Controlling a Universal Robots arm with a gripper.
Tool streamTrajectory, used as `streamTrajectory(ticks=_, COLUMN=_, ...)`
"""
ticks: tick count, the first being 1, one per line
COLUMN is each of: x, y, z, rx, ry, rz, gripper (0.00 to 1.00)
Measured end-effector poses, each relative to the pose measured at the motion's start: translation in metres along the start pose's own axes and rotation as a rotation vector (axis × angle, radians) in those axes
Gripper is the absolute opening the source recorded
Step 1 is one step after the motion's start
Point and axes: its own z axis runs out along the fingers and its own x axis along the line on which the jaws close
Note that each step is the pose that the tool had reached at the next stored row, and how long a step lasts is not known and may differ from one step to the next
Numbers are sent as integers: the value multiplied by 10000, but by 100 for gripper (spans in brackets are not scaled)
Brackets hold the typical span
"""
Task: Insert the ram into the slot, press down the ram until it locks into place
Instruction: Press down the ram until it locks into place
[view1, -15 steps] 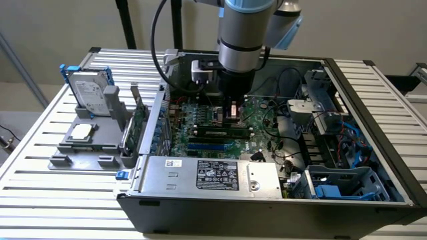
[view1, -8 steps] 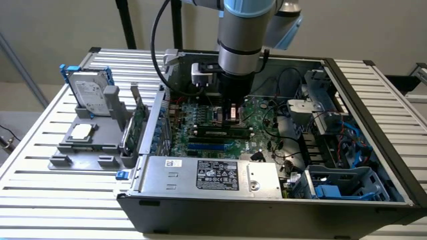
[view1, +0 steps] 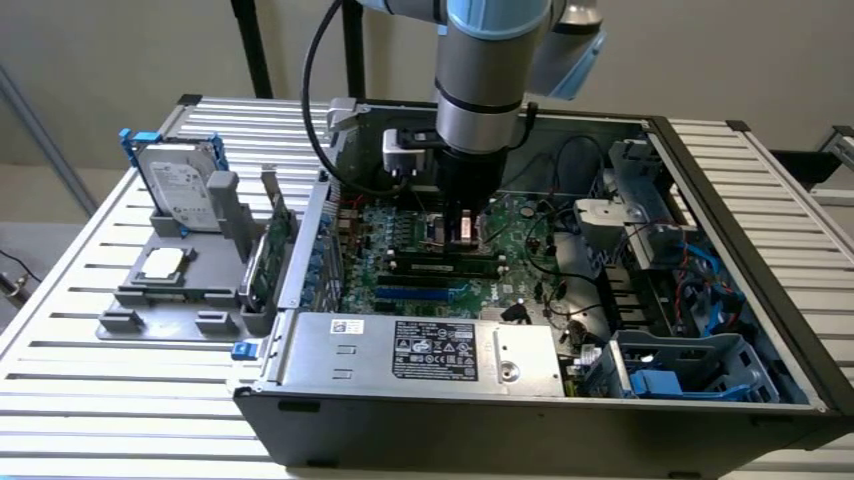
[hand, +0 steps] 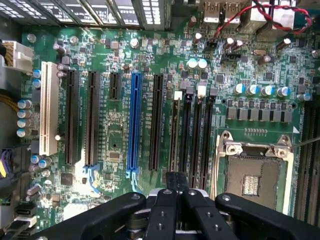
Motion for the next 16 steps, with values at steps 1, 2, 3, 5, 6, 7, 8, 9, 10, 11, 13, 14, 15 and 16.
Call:
streamTrajectory(ticks=1, x=2, y=2, z=-50, rx=-4, ry=7, rz=0, gripper=11)
streamTrajectory(ticks=2, x=3, y=2, z=-94, rx=-4, ry=5, rz=-2, gripper=11)
streamTrajectory(ticks=3, x=4, y=1, z=-140, rx=-5, ry=7, rz=-4, gripper=11)
streamTrajectory(ticks=5, x=6, y=-1, z=-230, rx=-6, ry=6, rz=-3, gripper=11)
streamTrajectory(ticks=6, x=7, y=-3, z=-275, rx=-5, ry=6, rz=-3, gripper=11)
streamTrajectory(ticks=7, x=8, y=-5, z=-319, rx=-6, ry=8, rz=-3, gripper=11)
streamTrajectory(ticks=8, x=9, y=-5, z=-337, rx=-6, ry=8, rz=-3, gripper=11)
streamTrajectory(ticks=9, x=9, y=-5, z=-339, rx=-5, ry=5, rz=-2, gripper=11)
streamTrajectory(ticks=10, x=8, y=-5, z=-339, rx=-4, ry=3, rz=-2, gripper=11)
streamTrajectory(ticks=11, x=8, y=-5, z=-339, rx=-4, ry=4, rz=-2, gripper=11)
streamTrajectory(ticks=13, x=9, y=-5, z=-340, rx=-5, ry=6, rz=-3, gripper=11)
streamTrajectory(ticks=14, x=9, y=-5, z=-340, rx=-5, ry=6, rz=-3, gripper=11)
streamTrajectory(ticks=15, x=9, y=-5, z=-340, rx=-5, ry=6, rz=-3, gripper=11)
streamTrajectory(ticks=16, x=9, y=-5, z=-340, rx=-5, ry=7, rz=-2, gripper=11)
